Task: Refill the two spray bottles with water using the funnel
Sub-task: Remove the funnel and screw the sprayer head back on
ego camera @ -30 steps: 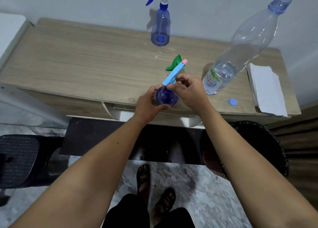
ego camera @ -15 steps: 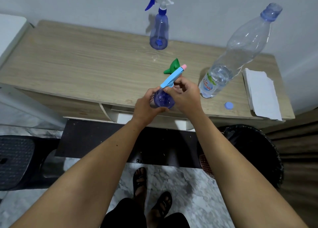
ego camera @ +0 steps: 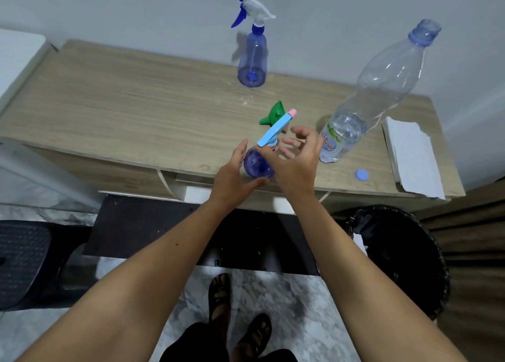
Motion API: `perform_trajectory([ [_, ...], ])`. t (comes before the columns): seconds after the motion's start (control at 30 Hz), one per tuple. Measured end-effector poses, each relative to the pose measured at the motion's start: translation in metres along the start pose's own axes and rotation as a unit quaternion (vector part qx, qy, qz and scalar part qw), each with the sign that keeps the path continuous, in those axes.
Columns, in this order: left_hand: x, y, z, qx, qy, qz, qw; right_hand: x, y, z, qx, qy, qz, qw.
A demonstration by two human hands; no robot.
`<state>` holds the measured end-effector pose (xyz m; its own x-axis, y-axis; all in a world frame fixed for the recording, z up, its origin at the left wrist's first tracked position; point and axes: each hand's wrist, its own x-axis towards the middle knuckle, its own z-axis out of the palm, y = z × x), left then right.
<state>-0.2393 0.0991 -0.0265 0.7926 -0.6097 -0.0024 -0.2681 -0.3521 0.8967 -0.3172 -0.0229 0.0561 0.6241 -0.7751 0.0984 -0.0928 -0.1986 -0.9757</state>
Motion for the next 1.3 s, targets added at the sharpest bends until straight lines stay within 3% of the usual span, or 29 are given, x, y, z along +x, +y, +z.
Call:
perform_trajectory([
  [0.13, -0.002, -0.009, -0.018, -0.003, -0.039, -0.001, 0.999, 0.007, -0.001, 0.008, -0.007, -0.075, -0.004, 0.997],
  [0.3, 0.005, -0.03, -0.072, 0.143, 0.013, 0.044, 0.989, 0.014, 0.005, 0.011, 0.012, -0.095, 0.01, 0.995],
  [0.4, 0.021, -0.044, -0.11, 0.257, 0.035, 0.028, 0.965, 0.016, 0.008, 0.013, 0.018, -0.114, 0.012, 0.993],
  [0.5, 0.035, -0.059, -0.134, 0.303, 0.035, -0.019, 0.952, 0.019, 0.004, 0.019, 0.044, -0.14, 0.034, 0.988],
  [0.67, 0.052, -0.067, -0.149, 0.349, 0.028, -0.041, 0.936, 0.022, 0.004, 0.03, 0.08, -0.173, 0.066, 0.979],
  [1.03, 0.062, -0.084, -0.144, 0.397, 0.033, -0.045, 0.916, 0.02, 0.006, 0.053, 0.027, -0.229, 0.091, 0.969],
  [1.3, 0.064, -0.089, -0.144, 0.407, 0.039, -0.042, 0.911, 0.02, 0.003, 0.073, -0.138, -0.273, 0.047, 0.951],
])
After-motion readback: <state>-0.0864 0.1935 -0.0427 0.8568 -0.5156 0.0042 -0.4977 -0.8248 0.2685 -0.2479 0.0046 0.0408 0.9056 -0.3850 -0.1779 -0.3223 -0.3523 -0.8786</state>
